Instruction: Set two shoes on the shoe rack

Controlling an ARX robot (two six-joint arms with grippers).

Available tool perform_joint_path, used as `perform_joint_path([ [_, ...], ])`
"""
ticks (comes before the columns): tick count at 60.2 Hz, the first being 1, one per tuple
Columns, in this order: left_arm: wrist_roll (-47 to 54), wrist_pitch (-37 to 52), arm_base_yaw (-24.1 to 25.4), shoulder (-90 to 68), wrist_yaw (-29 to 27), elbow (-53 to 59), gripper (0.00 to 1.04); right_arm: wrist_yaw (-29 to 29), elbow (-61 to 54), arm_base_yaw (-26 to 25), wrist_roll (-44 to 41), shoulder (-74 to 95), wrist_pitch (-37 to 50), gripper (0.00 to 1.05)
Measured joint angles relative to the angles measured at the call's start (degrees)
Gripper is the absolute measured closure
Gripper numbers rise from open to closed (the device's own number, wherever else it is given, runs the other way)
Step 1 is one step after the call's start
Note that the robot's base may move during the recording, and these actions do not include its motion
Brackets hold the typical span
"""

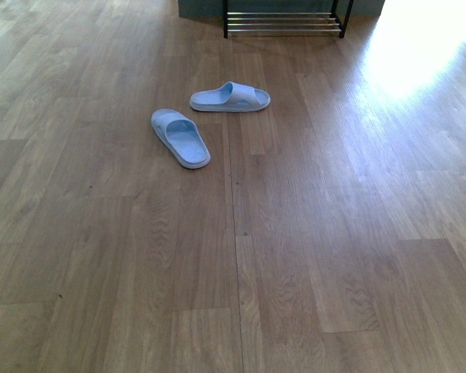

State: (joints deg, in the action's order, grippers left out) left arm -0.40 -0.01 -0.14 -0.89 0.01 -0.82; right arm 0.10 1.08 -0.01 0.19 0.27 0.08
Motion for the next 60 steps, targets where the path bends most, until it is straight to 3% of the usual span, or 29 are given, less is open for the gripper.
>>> perform_joint_path([
  [60, 0.0, 0.0, 0.0, 0.0, 0.0, 0.0, 0.09, 0.1, 0.0, 0.0, 0.0, 0.0, -0.1, 0.09],
])
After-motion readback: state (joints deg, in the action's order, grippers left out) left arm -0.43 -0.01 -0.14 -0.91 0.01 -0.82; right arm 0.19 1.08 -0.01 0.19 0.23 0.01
